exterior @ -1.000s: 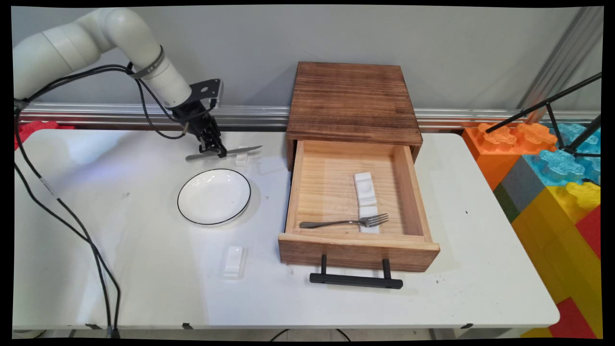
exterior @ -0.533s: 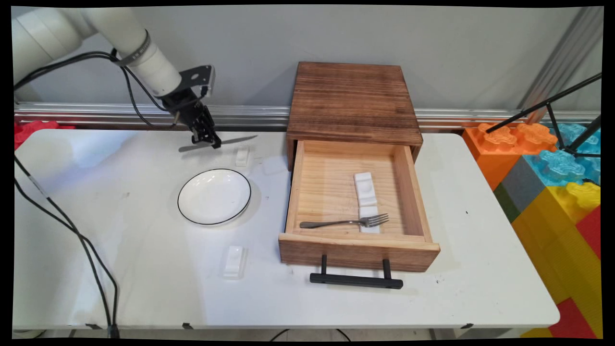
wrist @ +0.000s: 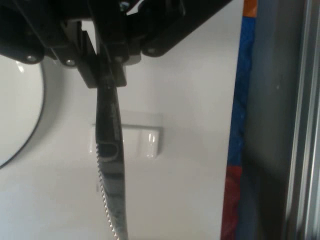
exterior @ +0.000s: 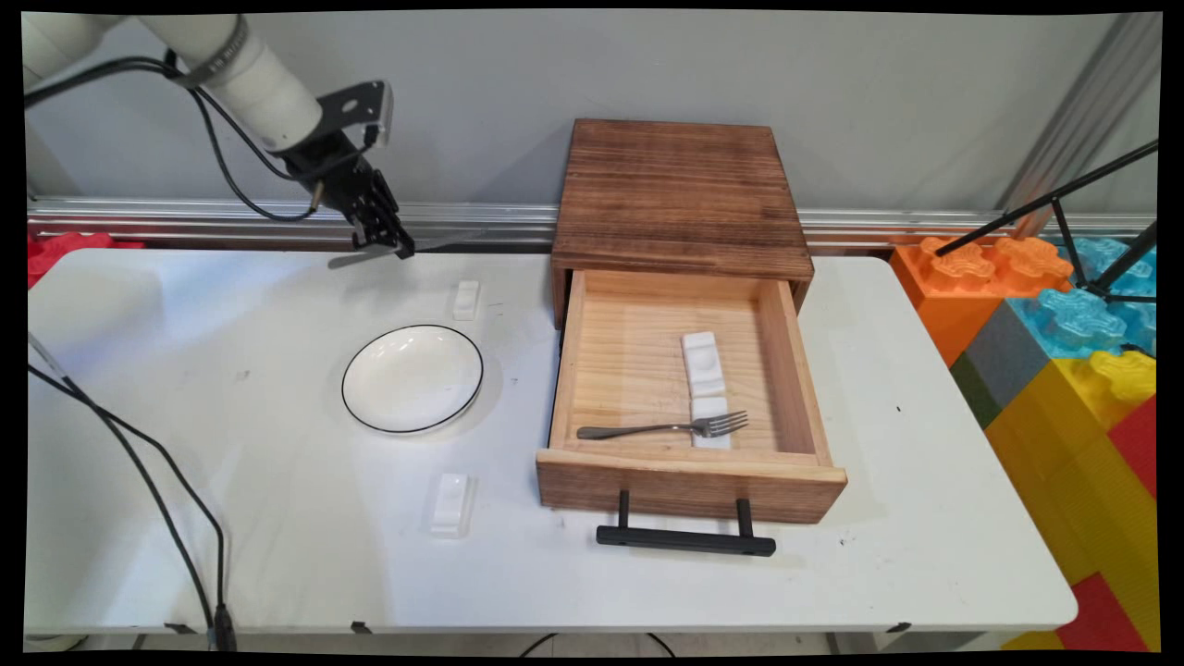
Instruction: Place the picked object into the drawer
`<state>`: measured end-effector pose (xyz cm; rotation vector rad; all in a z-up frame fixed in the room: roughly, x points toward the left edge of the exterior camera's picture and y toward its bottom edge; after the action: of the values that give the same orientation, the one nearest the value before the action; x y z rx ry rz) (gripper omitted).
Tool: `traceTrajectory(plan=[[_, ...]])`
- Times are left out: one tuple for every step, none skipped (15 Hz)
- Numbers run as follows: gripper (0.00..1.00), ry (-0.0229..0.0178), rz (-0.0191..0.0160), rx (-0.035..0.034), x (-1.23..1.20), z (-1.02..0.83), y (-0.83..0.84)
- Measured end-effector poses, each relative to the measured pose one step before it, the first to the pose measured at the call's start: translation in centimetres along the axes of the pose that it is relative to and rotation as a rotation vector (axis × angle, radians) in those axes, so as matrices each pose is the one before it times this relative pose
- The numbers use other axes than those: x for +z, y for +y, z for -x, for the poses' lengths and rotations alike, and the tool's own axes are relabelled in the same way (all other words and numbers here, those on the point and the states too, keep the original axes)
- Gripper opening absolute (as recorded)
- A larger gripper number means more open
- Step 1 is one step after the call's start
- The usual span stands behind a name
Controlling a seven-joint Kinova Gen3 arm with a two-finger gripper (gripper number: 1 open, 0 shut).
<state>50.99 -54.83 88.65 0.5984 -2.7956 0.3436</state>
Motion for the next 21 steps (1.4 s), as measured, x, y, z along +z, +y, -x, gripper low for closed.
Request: traceTrajectory(plan=[[0.0, 0.00419, -0.0004, -0.00547, -0.88, -0.376, 0.478], [0.0, 0.00621, -0.00026, -0.00731, -1.108, -0.478, 0.599], [0.0, 0.00522, 0.00106, -0.00471, -0.829, -0.474, 0.455], [0.0, 0.00482, 0.00192, -0.00266, -0.578, -0.384, 0.327], [0.0, 0.00798, 0.00349, -0.00334, -0.863, -0.643, 0.495], [0.0, 0.01056, 0.00568, -0.00268, -0.936, -0.846, 0.578], [0.0, 0.01381, 0.00663, -0.00126, -0.873, -0.941, 0.611], [0.0, 0.01279, 0.00559, 0.00005, -0.752, -0.894, 0.56], [0.0, 0.01414, 0.00568, 0.00199, -0.591, -0.897, 0.519], [0.0, 0.01697, 0.00697, 0.00378, -0.578, -1.081, 0.62], [0.0, 0.01698, 0.00799, 0.00571, -0.466, -1.16, 0.624], [0.0, 0.01346, 0.00841, 0.00675, -0.27, -1.04, 0.526], [0.0, 0.0157, 0.00963, 0.00696, -0.251, -1.179, 0.628], [0.0, 0.01237, 0.00955, 0.00655, -0.109, -0.996, 0.544], [0.0, 0.00841, 0.00604, 0.00432, 0.009, -0.704, 0.361], [0.0, 0.01335, 0.00881, 0.00611, 0.085, -1.144, 0.56], [0.0, 0.01103, 0.00484, 0.00633, 0.174, -0.984, 0.417], [0.0, 0.01407, 0.00447, 0.0105, 0.359, -1.328, 0.474], [0.0, 0.00798, 0.00241, 0.0059, 0.277, -0.745, 0.236], [0.0, 0.00831, 0.00273, 0.0057, 0.35, -0.707, 0.21], [0.0, 0.00729, 0.00319, 0.00514, 0.402, -0.656, 0.175]])
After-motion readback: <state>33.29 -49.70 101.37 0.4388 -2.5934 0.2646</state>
